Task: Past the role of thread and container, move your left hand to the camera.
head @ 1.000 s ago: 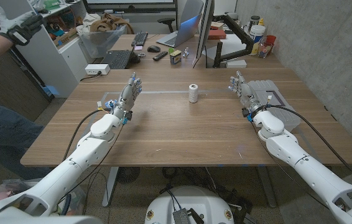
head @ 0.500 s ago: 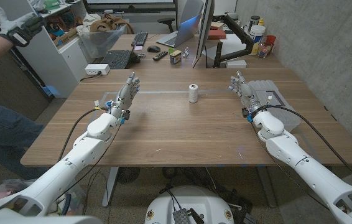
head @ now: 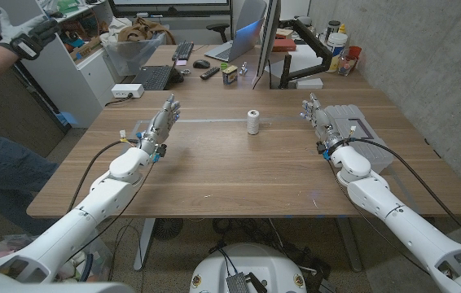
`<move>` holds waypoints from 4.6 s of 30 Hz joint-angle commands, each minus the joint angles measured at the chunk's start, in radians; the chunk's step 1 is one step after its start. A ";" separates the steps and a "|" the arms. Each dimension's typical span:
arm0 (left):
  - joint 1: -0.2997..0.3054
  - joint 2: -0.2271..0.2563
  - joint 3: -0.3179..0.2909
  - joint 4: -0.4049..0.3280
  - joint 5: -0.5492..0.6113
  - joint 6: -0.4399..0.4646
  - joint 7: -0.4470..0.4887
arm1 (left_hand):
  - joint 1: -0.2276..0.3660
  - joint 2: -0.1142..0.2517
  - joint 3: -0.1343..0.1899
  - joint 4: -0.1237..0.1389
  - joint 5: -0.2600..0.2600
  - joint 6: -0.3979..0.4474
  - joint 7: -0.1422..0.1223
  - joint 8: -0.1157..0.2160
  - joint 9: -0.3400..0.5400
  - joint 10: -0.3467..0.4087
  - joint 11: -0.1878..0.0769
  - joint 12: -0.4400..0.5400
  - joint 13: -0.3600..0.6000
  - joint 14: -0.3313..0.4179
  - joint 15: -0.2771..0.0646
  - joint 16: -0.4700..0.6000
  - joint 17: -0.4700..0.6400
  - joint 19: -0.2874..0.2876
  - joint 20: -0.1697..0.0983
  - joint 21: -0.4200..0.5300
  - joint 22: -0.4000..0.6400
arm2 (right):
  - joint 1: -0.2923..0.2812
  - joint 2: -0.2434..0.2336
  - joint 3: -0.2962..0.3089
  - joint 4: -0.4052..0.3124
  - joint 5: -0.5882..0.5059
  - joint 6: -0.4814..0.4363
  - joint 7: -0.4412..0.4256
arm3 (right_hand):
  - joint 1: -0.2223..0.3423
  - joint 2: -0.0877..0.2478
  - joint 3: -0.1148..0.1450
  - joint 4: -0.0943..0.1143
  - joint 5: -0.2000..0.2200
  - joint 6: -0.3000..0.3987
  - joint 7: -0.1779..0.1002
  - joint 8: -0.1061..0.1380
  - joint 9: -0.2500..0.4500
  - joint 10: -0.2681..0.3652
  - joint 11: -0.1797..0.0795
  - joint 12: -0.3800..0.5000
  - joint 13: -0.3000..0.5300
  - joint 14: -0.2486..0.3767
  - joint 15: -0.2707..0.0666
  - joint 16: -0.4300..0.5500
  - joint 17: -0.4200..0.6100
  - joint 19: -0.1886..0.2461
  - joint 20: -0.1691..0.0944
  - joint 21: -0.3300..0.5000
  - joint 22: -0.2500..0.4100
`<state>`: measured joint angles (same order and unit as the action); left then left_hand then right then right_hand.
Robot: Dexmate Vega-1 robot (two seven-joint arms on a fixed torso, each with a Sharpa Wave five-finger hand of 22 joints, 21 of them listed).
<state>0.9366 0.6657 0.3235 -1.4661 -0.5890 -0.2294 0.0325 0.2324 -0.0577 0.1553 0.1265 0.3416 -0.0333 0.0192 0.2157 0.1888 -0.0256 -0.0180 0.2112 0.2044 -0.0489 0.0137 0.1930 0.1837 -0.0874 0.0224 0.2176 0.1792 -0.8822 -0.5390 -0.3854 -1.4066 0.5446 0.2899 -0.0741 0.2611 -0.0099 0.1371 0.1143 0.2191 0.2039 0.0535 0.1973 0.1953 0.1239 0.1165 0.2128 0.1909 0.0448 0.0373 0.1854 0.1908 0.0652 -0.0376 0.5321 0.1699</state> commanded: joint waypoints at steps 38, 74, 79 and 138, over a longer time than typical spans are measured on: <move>0.077 0.126 -0.085 -0.054 0.017 -0.002 0.007 | 0.117 0.094 0.066 -0.058 0.003 0.029 -0.025 0.006 0.005 0.001 -0.003 0.001 -0.005 0.009 0.006 0.000 0.000 -0.006 0.022 -0.013 0.003 | 0.052 0.037 -0.019 0.065 -0.008 0.012 0.009 | 0.009 0.008 0.001 -0.013 0.001 0.018 -0.006 0.007 -0.004 0.020 -0.015 0.009 -0.001 0.018 -0.004 0.013 -0.002 0.005 -0.008 -0.025 0.003; 0.130 0.207 -0.137 -0.122 0.072 0.049 0.060 | 0.187 0.108 0.091 -0.102 -0.017 0.022 -0.034 0.000 0.007 0.006 -0.005 0.003 -0.005 0.012 0.002 -0.001 0.000 -0.012 0.023 -0.016 0.003 | 0.038 0.023 -0.005 0.048 -0.015 0.024 -0.008 | 0.006 0.010 -0.004 -0.017 -0.003 0.028 -0.015 0.007 -0.005 0.046 -0.021 0.016 -0.002 0.044 -0.011 0.020 -0.001 0.016 -0.009 -0.043 0.004; 0.137 0.229 -0.143 -0.138 0.087 0.069 0.067 | 0.194 0.108 0.093 -0.106 -0.020 0.021 -0.037 -0.001 0.007 0.005 -0.008 0.002 -0.005 0.011 0.002 -0.002 0.000 -0.012 0.024 -0.016 0.003 | 0.031 0.020 -0.002 0.041 -0.015 0.025 -0.013 | 0.006 0.010 -0.005 -0.018 -0.003 0.028 -0.017 0.006 -0.005 0.047 -0.018 0.016 -0.002 0.044 -0.011 0.019 -0.001 0.017 -0.008 -0.045 0.004; 0.152 0.394 -0.194 -0.217 0.251 0.247 0.133 | 0.267 0.114 0.116 -0.155 -0.049 0.033 -0.050 0.001 0.010 0.033 -0.020 0.011 -0.002 0.032 -0.006 0.002 0.001 -0.005 0.047 -0.012 0.004 | 0.031 0.029 0.006 0.052 -0.029 0.042 -0.041 | 0.001 0.013 -0.015 -0.024 -0.006 0.049 -0.025 0.008 -0.005 0.079 -0.029 0.022 -0.003 0.076 -0.017 0.023 0.000 0.047 -0.015 -0.069 0.006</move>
<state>1.0880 1.0269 0.1293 -1.6619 -0.3895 -0.0368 0.1471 0.4890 0.0542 0.2716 -0.0223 0.2952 0.0002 -0.0217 0.2157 0.1928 -0.0003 -0.0358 0.2187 0.2002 -0.0187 0.0055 0.1929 0.1817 -0.0915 0.0575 0.2030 0.1788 -0.8505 -0.5088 -0.3856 -1.3554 0.5177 0.3272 -0.1113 0.2625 -0.0010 0.1244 0.0936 0.2149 0.2396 0.0285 0.1973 0.1911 0.1932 0.0894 0.2283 0.1864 0.1129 0.0194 0.2041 0.1885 0.1031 -0.0358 0.4654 0.1697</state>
